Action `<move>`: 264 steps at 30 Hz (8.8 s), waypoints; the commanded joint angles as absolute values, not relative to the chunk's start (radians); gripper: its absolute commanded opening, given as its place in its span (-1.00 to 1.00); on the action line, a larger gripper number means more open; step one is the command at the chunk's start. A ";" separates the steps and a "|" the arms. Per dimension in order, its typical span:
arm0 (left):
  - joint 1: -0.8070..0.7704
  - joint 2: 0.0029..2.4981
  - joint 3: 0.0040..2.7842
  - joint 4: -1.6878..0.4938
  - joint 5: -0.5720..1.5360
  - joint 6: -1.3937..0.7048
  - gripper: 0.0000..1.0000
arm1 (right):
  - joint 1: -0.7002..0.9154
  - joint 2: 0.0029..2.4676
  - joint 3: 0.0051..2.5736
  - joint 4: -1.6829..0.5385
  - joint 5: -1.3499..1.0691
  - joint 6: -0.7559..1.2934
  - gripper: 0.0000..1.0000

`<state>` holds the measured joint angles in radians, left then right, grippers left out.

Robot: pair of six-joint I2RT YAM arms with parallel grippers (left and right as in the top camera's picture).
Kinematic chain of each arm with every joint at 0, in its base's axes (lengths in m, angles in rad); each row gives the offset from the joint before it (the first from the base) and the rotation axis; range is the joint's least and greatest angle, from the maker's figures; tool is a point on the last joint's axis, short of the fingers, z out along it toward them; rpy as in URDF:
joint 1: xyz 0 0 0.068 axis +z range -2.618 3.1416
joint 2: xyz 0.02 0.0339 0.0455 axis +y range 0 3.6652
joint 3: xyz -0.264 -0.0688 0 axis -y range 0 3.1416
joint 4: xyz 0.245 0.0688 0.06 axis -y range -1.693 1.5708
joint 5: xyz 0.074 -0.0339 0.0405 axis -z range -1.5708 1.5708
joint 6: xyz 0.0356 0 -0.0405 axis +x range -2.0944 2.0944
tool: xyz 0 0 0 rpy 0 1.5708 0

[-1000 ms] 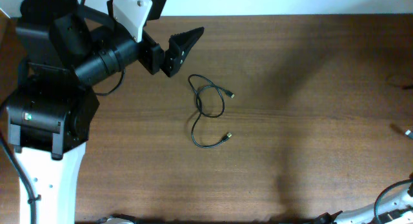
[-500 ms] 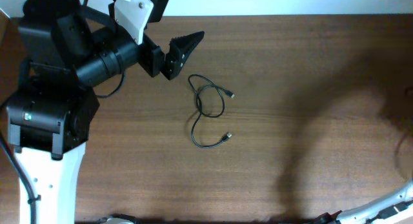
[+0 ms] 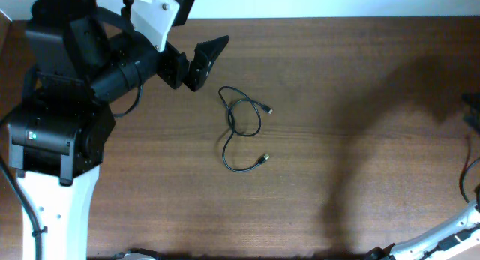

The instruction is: Untangle cables

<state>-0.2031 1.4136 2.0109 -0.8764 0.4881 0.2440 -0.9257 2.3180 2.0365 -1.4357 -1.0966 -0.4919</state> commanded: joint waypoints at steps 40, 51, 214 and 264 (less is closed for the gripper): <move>-0.200 1.404 2.031 -0.930 0.473 0.260 0.96 | 0.395 2.352 2.217 -1.119 -0.532 -0.902 0.93; -0.200 1.404 2.031 -0.956 0.473 0.264 0.95 | 0.418 2.382 2.215 -1.127 -0.537 -0.803 -0.92; -0.463 1.474 2.037 -0.798 -0.359 0.171 0.64 | 0.594 1.923 2.658 -1.152 -0.301 -0.174 0.99; -0.392 1.286 2.037 -0.833 -0.273 0.196 0.71 | 0.235 1.992 2.657 -1.567 -1.082 -1.016 0.97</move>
<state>-0.3901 1.2682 2.0289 -0.8345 -0.3614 0.1944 0.2329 1.9873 2.6572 -1.4696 -0.8856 -0.6601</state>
